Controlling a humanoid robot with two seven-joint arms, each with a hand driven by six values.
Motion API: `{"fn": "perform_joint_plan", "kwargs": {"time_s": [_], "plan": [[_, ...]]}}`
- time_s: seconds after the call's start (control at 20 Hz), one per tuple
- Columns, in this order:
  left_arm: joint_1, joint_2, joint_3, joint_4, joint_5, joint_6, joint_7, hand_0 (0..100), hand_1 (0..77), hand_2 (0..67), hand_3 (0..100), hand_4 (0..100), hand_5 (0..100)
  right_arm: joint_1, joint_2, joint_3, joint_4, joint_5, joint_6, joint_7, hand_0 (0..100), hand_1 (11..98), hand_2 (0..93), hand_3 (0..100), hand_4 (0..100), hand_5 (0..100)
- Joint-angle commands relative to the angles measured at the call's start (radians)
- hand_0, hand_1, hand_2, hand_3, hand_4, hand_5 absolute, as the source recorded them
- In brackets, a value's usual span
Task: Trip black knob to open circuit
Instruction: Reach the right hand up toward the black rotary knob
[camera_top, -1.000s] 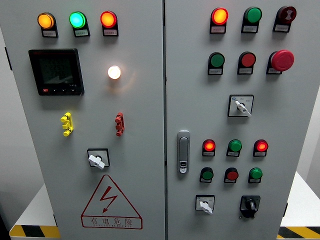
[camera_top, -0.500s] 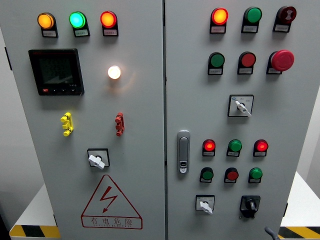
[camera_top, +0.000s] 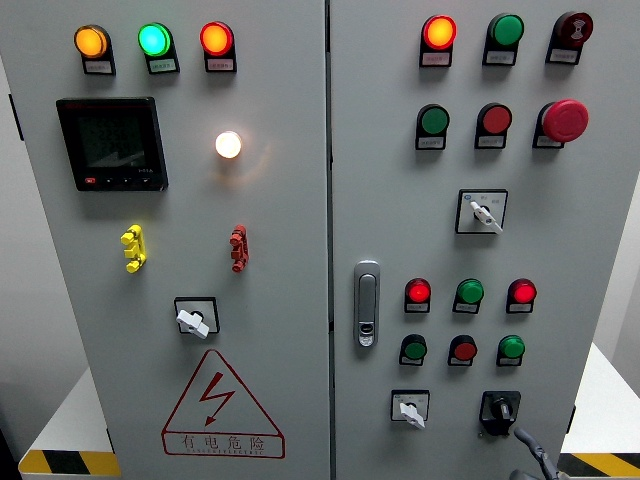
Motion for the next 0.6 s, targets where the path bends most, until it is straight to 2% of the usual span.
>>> {"fn": "perform_joint_plan", "kwargs": {"time_s": [0.0,0.55], "plan": [[0.000,0.000,0.000,0.000,0.000,0.000,0.000,0,0.0,19.5,26,10,9,0.003,0.0000,0.001,-0.011,0.001,0.000,0.000,100,56.0,0.0,87,90,100],[0.001,0.000,0.000,0.000,0.000,0.000,0.000,0,0.0,19.5,26,10,9,0.052,0.0000,0.010,-0.069,0.014,0.003,-0.002,100,55.8,0.0,87,90,100]]}}
